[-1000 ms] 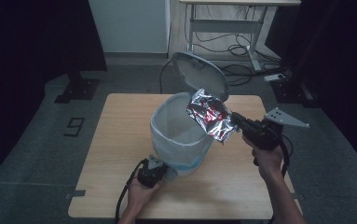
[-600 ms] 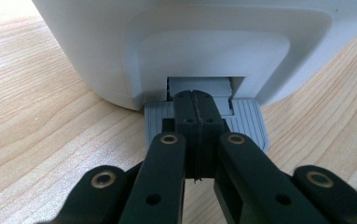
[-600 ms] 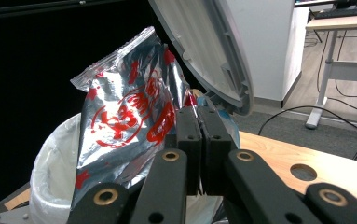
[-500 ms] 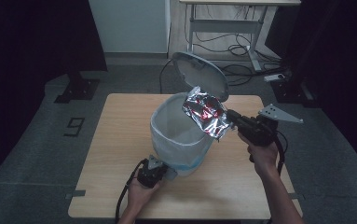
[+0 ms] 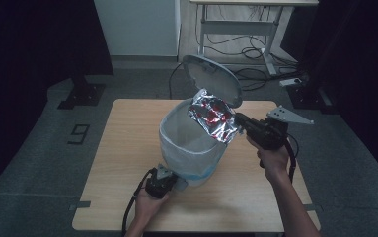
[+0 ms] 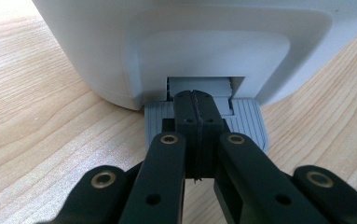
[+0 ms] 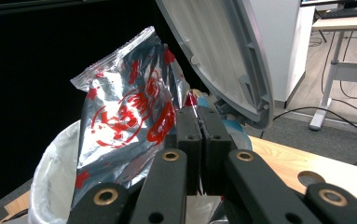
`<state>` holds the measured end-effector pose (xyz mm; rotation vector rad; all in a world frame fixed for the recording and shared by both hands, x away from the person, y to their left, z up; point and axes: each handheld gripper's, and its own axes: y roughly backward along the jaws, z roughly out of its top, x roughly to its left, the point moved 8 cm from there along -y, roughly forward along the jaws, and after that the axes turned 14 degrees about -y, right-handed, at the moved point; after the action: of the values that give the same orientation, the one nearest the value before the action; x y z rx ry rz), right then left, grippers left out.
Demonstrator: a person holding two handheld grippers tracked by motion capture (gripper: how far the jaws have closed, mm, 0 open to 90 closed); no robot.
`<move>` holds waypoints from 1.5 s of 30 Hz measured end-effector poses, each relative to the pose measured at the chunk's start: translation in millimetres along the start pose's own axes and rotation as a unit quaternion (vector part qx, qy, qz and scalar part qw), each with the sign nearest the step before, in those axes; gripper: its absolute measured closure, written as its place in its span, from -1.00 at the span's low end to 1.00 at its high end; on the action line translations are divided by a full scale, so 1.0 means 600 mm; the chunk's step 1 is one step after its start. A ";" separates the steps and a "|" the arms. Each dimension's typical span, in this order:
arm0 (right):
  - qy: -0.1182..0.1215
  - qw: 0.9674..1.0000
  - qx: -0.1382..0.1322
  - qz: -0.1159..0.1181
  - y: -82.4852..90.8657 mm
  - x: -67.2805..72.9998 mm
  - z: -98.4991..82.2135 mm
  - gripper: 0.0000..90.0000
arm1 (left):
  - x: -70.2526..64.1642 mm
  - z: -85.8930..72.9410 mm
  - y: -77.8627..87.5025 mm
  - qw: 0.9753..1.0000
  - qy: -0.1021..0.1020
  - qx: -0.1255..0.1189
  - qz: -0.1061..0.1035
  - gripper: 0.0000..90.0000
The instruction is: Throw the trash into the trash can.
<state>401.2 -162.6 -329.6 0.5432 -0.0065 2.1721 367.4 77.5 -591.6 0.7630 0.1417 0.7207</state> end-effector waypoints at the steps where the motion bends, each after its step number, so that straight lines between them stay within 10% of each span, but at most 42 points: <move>1: 0.000 1.000 0.000 0.000 -0.004 0.002 0.001 0.96 | 0.000 0.000 0.000 1.000 -0.001 0.000 0.000 1.00; 37: 0.006 1.000 0.017 0.001 -0.065 0.026 0.000 0.94 | 0.000 0.000 0.000 1.000 -0.003 0.000 0.002 1.00; 45: 0.029 0.999 0.024 -0.014 -0.072 0.022 -0.010 0.30 | 0.000 0.000 0.000 1.000 -0.003 0.000 0.002 1.00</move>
<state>425.2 -124.6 -338.2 0.5036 0.0844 2.1643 367.1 77.4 -591.6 0.7655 0.1345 0.7218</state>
